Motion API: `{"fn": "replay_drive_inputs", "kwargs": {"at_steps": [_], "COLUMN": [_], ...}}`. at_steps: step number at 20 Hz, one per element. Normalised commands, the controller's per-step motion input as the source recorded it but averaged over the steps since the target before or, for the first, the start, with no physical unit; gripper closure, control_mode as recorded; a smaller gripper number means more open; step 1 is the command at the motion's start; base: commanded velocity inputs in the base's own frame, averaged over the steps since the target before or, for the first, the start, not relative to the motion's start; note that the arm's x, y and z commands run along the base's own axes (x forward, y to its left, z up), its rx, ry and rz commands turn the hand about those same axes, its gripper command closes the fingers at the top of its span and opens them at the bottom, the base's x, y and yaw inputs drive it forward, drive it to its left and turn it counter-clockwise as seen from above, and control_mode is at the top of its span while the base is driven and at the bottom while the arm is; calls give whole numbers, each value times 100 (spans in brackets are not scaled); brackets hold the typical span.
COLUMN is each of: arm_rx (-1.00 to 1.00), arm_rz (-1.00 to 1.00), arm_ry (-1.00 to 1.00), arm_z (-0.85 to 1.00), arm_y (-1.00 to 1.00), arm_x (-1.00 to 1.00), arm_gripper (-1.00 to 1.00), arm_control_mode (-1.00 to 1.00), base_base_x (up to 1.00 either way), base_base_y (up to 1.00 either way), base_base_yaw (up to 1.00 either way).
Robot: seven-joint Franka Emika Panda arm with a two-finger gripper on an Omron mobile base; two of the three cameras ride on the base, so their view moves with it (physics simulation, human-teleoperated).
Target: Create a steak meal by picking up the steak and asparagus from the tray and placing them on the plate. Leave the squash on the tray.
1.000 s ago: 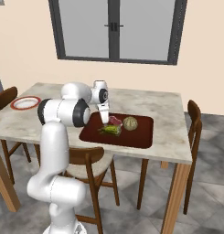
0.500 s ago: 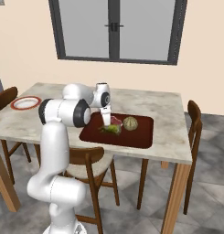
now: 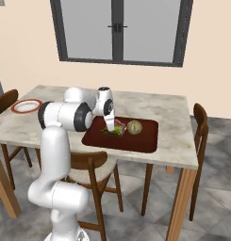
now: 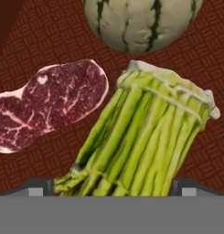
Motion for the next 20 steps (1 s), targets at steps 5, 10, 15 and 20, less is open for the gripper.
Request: {"fn": "replay_drive_inputs", "kwargs": {"at_steps": [5, 10, 15, 20], "arm_rx": [0, 0, 0, 0], "arm_rz": [0, 0, 1, 0], "arm_ry": [-14, -2, 0, 0], "arm_z": [-47, -68, -97, -24], "arm_y": [4, 12, 8, -7], "arm_x": [36, 48, 35, -17], "arm_gripper": [-100, -100, 100, 100], "arm_control_mode": [-100, -100, -100, -100], "base_base_x": [0, 0, 0, 0], "base_base_y": [0, 0, 0, 0], "base_base_yaw": [0, 0, 0, 0]}}
